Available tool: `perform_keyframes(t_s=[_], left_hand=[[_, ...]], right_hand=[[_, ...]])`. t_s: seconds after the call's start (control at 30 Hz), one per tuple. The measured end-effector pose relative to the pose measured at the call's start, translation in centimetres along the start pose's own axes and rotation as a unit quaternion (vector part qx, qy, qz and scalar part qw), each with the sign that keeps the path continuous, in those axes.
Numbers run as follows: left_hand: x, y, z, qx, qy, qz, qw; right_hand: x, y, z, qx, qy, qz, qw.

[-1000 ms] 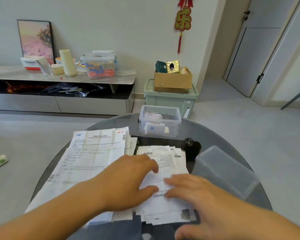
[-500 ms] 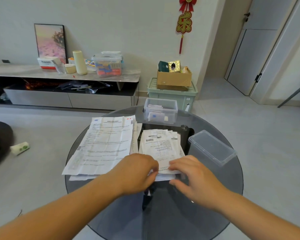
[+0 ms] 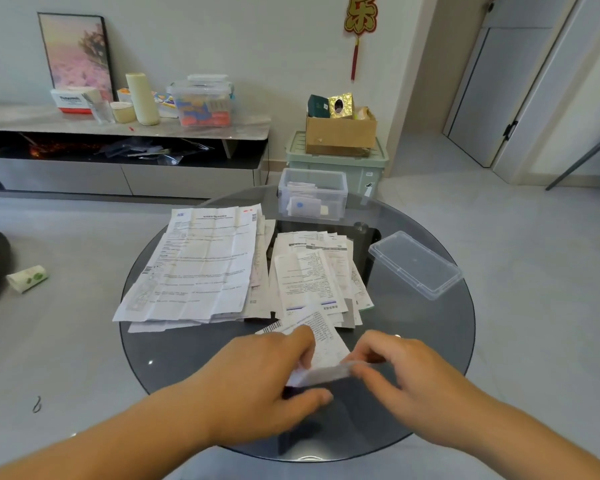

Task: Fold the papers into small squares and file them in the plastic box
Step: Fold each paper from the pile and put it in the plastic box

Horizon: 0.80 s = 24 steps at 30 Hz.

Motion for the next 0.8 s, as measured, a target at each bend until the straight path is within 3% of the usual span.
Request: perform_keyframes(t_s=[0.3,0.5,0.8], left_hand=[[-1.0,0.9,4.0,0.138,-0.209,-0.017,0.968],[-1.5,0.2,5.5,0.174,-0.093,0.012,0.980],[-2.1,0.5,5.5,0.157,-0.002,-0.009,0.987]], right_hand=[[-0.6,1.0,-0.4,-0.078,0.150,-0.027,0.985],[-2.0,2.4,-1.7,-0.114,0.088,-0.013,0.990],[-3.6,2.9,-0.7,-0.051,-0.067,-0.038,0.996]])
Point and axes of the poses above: each hand's wrist, its own y-axis towards the middle knuckle, its own x-axis out of the back of the hand, z = x × y, the point moved 9 cm from there along y, towards the middle knuckle, and after that the axes turned 10 degrees about -z, right-handed, at the moved point
